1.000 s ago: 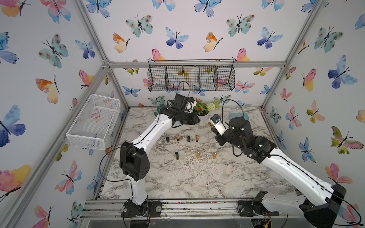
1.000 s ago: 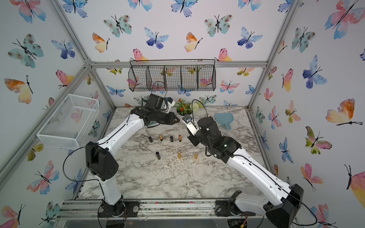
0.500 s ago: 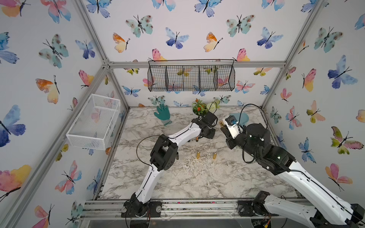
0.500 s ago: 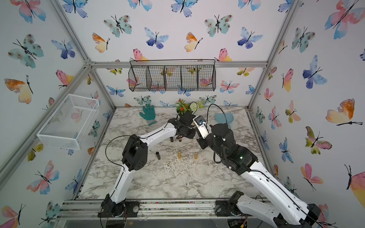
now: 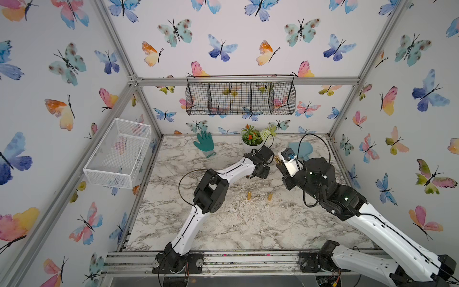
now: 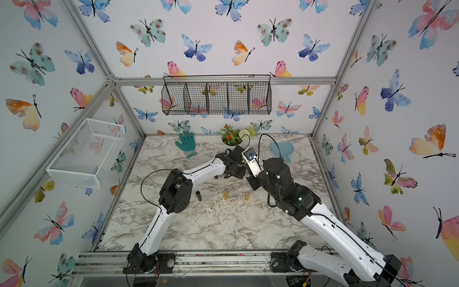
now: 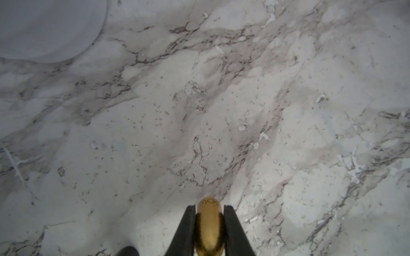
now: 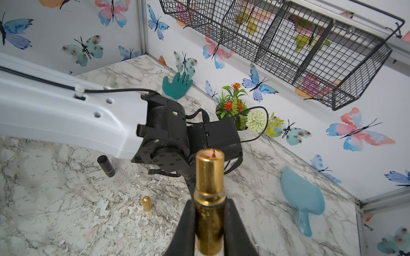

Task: Open the lipstick cap
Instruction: Place the cover at the center of the board.

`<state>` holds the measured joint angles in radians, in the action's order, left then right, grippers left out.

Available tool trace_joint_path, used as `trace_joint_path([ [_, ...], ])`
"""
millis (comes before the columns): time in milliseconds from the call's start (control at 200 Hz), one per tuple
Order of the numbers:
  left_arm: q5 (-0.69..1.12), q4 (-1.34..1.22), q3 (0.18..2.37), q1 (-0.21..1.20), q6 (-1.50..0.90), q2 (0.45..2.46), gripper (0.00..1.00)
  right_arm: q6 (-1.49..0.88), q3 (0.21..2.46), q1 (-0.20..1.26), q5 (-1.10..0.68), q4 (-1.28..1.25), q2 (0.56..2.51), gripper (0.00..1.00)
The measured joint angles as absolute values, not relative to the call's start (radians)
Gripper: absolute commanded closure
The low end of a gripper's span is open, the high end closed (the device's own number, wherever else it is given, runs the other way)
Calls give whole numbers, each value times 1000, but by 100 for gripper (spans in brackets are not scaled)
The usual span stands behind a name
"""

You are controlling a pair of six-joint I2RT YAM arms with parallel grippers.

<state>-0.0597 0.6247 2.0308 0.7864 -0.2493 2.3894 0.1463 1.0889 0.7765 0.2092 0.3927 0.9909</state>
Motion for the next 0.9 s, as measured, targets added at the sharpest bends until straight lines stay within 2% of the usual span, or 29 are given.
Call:
trace_joint_path([
  [260,-83,624,2019,793,-242,2405,73,146,1084,776,209,386,991,93],
  [485,-90,621,2019,796,-233,2405,49,146,1076,776,209,384,995,93],
  [696,-75,619,2019,796,-232,2404,46,146,1075,776,209,384,994,92],
  [901,50,632,2057,768,-247,2351,40,146,1075,776,210,384,994,92],
])
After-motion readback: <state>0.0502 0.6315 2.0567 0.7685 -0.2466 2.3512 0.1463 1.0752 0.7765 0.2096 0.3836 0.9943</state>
